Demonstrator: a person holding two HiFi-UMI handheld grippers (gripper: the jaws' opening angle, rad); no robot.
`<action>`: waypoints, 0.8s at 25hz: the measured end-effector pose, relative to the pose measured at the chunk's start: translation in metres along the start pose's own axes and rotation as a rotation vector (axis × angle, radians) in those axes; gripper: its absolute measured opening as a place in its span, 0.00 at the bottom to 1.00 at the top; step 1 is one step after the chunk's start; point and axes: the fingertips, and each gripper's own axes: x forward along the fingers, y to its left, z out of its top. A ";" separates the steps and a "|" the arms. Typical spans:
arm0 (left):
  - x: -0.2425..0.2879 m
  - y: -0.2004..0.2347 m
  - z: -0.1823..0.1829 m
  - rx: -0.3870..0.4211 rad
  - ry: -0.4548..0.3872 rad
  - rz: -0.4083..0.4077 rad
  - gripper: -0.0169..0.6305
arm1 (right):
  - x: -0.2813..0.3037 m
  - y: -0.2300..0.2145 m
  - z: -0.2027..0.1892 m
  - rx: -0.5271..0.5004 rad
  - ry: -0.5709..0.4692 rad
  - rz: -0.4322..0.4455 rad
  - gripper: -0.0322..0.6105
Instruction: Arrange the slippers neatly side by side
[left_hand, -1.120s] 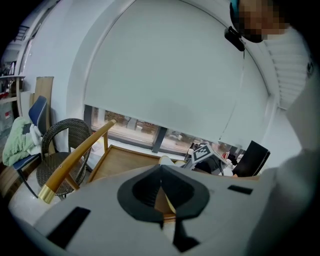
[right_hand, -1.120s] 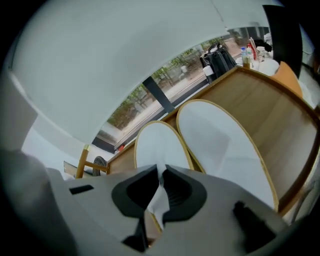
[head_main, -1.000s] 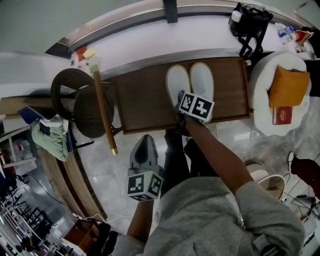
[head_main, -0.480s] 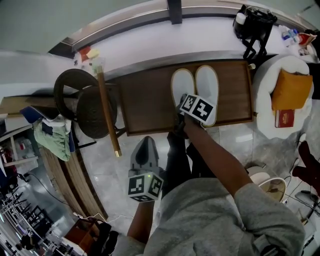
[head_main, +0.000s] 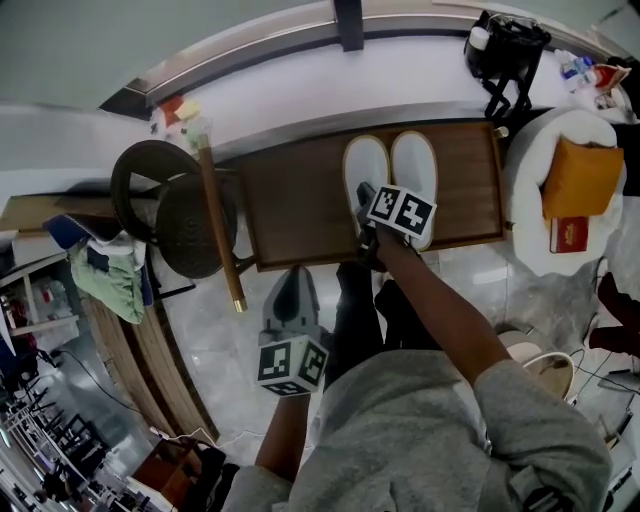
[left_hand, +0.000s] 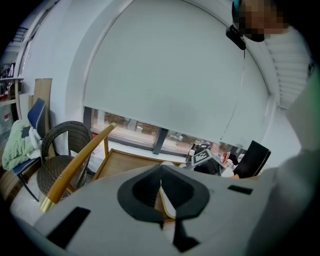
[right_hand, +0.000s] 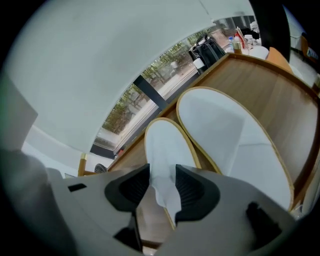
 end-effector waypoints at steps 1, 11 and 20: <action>0.000 -0.001 0.002 0.004 -0.004 -0.005 0.05 | -0.004 0.002 0.002 -0.017 -0.003 0.008 0.28; -0.008 -0.039 0.026 0.057 -0.072 -0.072 0.05 | -0.105 0.038 0.034 -0.453 -0.077 0.213 0.28; -0.050 -0.102 0.035 0.151 -0.146 -0.139 0.05 | -0.291 -0.009 0.085 -0.903 -0.372 0.281 0.22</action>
